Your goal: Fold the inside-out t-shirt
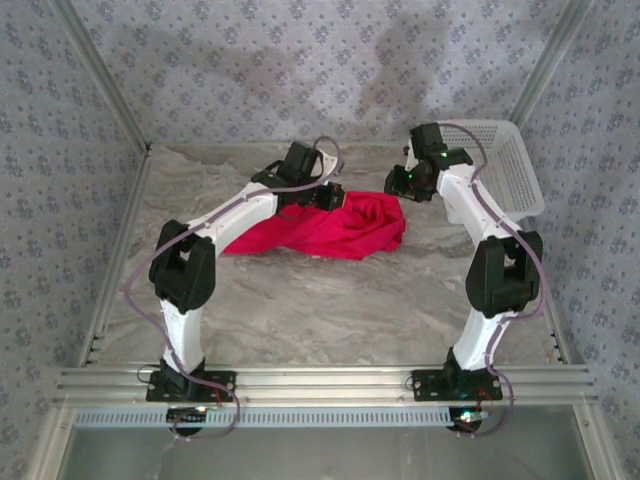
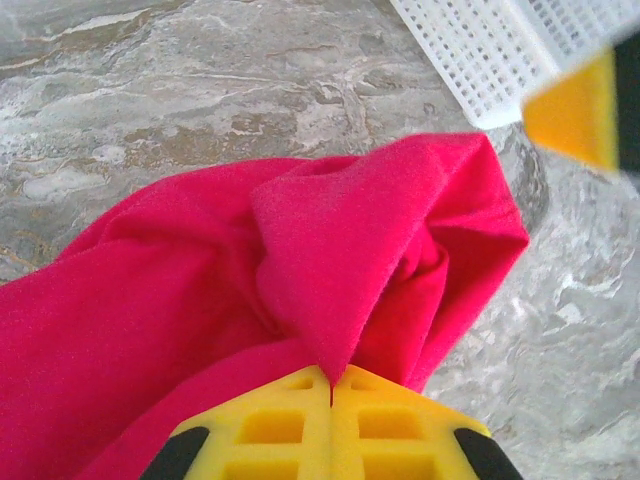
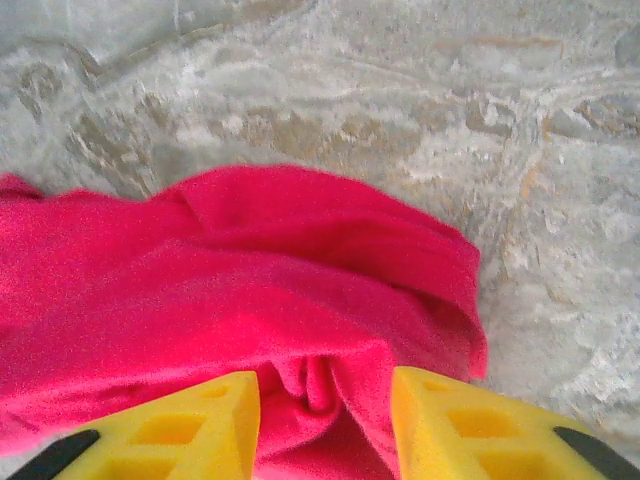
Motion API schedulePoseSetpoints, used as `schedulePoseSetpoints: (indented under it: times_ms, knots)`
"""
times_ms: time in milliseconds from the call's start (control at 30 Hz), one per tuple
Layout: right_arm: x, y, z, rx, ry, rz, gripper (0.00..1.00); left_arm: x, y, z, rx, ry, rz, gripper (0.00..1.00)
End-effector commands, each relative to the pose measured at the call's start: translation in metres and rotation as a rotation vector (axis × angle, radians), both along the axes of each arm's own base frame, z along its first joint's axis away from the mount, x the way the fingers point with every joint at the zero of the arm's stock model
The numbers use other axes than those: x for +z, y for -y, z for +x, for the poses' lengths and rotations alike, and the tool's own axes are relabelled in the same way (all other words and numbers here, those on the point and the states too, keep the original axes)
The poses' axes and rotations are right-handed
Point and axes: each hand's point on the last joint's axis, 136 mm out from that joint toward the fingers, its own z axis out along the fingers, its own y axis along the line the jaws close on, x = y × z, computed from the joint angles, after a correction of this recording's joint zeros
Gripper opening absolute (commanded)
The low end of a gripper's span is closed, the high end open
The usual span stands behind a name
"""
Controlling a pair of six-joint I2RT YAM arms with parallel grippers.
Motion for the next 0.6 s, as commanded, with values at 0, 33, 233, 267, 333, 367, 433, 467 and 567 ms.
schedulePoseSetpoints:
  times_ms: [0,33,233,267,333,367,433,467,567]
  knots:
    - [0.005,-0.012,-0.034,0.047,-0.028,-0.013,0.35,-0.009,-0.005,0.013,0.072,-0.121,-0.044,0.0]
    - [0.001,-0.021,-0.04,0.058,-0.03,0.031,0.35,-0.011,-0.008,0.016,0.088,-0.14,-0.046,0.0]
    - [-0.049,-0.056,-0.042,0.037,-0.124,0.23,0.43,-0.013,-0.018,0.019,0.124,-0.188,-0.058,0.0]
    - [-0.055,-0.061,-0.034,0.028,-0.12,0.244,0.46,-0.013,-0.019,0.018,0.123,-0.194,-0.056,0.0]
    - [-0.068,-0.069,-0.016,0.023,-0.114,0.266,0.5,-0.012,-0.02,0.018,0.124,-0.199,-0.056,0.0]
    - [-0.078,-0.069,-0.006,0.003,-0.122,0.253,0.5,-0.013,-0.019,0.017,0.121,-0.205,-0.058,0.0]
    - [-0.091,-0.07,0.007,-0.019,-0.145,0.253,0.43,-0.01,-0.019,0.015,0.118,-0.207,-0.059,0.0]
    - [-0.098,-0.069,0.009,-0.029,-0.162,0.245,0.29,-0.009,-0.021,0.014,0.12,-0.209,-0.056,0.0]
    - [-0.115,-0.059,-0.004,-0.045,-0.209,0.196,0.0,-0.006,-0.039,0.019,0.167,-0.21,-0.05,0.0]
